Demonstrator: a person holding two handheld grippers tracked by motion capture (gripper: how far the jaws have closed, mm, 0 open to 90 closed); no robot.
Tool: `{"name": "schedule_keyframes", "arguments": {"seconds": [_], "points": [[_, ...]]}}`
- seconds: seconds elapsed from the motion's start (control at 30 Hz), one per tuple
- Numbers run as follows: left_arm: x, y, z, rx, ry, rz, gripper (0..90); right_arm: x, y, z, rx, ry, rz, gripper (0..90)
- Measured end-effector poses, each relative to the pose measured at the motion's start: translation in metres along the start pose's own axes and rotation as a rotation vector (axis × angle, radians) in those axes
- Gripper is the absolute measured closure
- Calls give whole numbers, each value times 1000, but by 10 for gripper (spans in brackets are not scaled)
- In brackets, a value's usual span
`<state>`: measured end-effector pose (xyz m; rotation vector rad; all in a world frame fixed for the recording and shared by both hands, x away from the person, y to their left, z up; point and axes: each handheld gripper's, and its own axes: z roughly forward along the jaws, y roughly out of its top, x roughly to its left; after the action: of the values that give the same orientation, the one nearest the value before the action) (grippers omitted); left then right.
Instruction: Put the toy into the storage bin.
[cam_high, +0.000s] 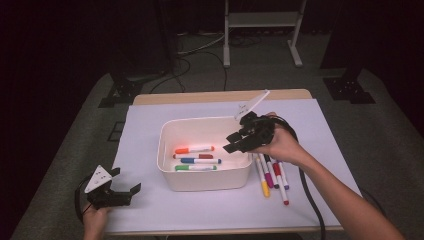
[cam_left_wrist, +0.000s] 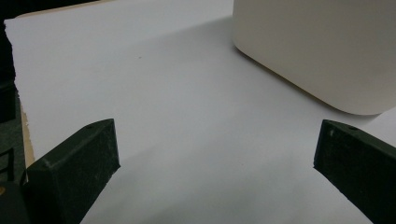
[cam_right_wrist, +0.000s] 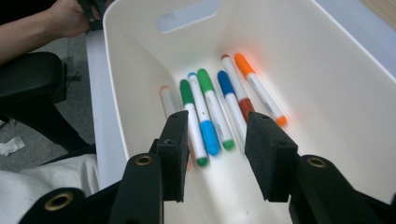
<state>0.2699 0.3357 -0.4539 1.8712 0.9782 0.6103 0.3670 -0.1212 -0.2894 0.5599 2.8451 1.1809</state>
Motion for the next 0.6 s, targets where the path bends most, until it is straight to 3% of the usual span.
{"name": "schedule_keyframes", "arguments": {"seconds": [0.33, 0.6], "points": [[0, 0, 0, 2, 2, 3, 0, -13, -43, -42, -33, -79, 86, 569], [-1, 0, 0, 2, 5, 4, 0, -27, -97, -52, -39, -125, 163, 558]]}}
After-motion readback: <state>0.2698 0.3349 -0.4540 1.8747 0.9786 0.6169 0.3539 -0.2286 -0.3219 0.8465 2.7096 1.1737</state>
